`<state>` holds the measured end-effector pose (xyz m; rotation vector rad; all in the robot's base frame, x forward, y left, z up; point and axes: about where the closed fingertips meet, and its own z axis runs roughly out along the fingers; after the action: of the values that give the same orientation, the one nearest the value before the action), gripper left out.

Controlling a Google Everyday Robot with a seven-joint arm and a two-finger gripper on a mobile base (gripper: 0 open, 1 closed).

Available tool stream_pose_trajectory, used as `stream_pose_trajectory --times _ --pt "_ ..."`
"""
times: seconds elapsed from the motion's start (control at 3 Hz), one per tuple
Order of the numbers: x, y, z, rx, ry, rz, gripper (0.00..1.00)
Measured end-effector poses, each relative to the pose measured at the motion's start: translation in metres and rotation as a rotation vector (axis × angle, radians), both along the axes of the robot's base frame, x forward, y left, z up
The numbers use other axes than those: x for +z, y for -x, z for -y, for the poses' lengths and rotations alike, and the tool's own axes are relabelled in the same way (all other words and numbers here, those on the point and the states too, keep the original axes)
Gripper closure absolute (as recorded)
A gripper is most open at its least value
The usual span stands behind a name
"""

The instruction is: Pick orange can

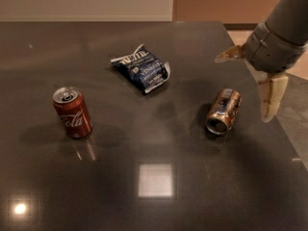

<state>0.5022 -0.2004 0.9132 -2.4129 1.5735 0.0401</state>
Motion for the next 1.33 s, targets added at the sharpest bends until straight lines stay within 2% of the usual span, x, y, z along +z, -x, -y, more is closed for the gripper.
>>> stream_pose_trajectory --times 0.67,1.33 --pt "-0.021 0.006 -0.009 0.232 0.094 -0.001 0.00" --pt "-0.050 0.007 -0.007 0.382 0.186 -0.019 0.00"
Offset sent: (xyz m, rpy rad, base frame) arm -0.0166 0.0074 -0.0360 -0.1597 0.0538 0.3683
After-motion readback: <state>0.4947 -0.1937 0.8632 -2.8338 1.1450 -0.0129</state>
